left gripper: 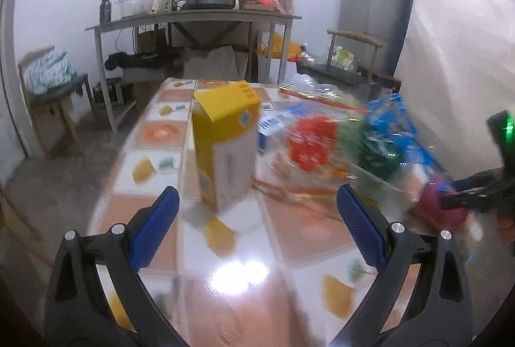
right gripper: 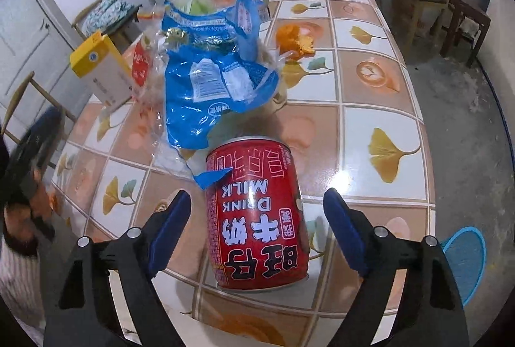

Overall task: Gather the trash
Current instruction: 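Grasp the red milk can with the right tool while the left tool grasps the yellow box, then lift the milk can and yellow box and carry them to the wastebasket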

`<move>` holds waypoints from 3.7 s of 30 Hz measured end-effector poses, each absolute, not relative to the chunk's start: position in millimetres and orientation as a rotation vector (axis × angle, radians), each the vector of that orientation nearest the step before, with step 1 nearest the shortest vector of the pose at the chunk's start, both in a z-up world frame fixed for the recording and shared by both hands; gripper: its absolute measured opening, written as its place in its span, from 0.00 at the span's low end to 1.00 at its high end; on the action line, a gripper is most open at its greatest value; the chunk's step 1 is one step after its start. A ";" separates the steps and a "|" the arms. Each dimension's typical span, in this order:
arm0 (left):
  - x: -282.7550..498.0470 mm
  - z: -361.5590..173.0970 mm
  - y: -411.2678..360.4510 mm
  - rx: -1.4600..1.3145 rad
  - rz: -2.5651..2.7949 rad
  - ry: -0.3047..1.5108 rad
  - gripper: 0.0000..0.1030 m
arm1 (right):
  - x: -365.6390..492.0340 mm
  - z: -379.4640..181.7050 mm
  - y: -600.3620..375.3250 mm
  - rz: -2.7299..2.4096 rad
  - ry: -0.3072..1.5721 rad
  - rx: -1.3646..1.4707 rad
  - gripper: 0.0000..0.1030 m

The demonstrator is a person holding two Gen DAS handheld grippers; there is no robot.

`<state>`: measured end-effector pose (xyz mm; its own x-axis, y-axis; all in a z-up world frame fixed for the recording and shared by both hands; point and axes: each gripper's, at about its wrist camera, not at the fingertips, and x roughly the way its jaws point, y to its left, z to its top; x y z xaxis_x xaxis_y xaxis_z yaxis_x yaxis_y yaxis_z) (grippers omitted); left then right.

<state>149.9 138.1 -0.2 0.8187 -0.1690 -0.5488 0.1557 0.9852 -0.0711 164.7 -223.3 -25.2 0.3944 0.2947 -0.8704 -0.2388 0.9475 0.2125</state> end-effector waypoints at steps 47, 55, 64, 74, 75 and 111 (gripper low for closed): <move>145.1 -26.7 155.0 -0.222 -0.217 0.841 0.29 | 134.0 -40.8 -225.6 0.386 1.173 0.146 0.62; 121.7 -12.9 145.4 -0.246 -0.221 0.842 0.29 | 115.5 -38.0 -245.8 0.385 1.139 0.233 0.62; 92.6 17.9 115.1 -0.218 -0.280 0.820 0.29 | 91.8 -36.7 -275.5 0.378 1.092 0.334 0.62; 93.2 65.2 37.8 -0.142 -0.519 0.788 0.29 | 51.1 -22.1 -340.2 0.297 0.973 0.464 0.62; 97.0 69.7 18.6 -0.125 -0.568 0.787 0.29 | 47.2 -20.3 -349.2 0.280 0.960 0.477 0.62; 199.2 -128.8 -530.9 0.041 -1.089 1.460 0.72 | -68.5 -188.7 -702.6 -0.576 0.939 0.913 0.62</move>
<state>199.2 -530.9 -128.8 -0.2478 -0.5562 -0.7932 0.6014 0.5536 -0.5760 -68.5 -702.6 -188.7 0.4897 -0.0386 -0.8710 0.7593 0.5100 0.4043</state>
